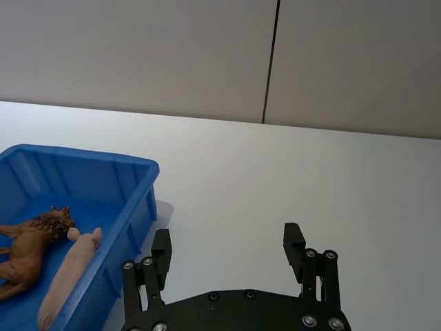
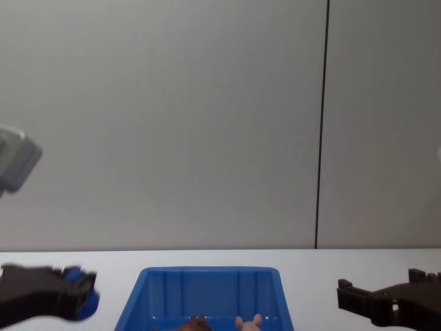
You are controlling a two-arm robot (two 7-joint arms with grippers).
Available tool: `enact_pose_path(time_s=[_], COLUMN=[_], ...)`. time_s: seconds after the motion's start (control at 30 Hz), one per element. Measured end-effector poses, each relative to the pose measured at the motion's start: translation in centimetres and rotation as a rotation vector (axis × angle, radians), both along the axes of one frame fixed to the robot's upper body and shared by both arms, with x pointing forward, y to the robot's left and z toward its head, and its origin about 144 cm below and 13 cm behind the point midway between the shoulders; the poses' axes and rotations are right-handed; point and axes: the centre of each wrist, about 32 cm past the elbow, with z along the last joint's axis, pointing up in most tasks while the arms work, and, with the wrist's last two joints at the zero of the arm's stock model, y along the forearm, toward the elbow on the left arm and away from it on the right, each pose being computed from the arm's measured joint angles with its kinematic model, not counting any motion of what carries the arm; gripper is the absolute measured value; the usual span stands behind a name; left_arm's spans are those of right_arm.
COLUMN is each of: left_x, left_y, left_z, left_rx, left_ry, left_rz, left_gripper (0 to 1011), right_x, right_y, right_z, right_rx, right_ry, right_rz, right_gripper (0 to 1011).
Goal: Pick up the two dolls from the table and place them into the box.
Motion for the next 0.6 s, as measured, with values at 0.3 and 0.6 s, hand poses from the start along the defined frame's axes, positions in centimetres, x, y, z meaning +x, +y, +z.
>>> enact_pose_path(time_s=[0.3,0.6], left_x=[0.6,1.2], left_y=[-0.5,-0.9], left_z=[1.8,2.8], left_rx=[-0.032,-0.082], left_ry=[-0.101,-0.157], left_rz=[-0.092,-0.202], left_gripper=[192,192], right_x=[0.0,0.0], right_y=[0.0,0.0], right_z=[0.0,0.0], right_rx=[0.0,0.0], right_ry=[0.0,0.0], right_rz=[0.0,0.0], right_gripper=[1001,1001])
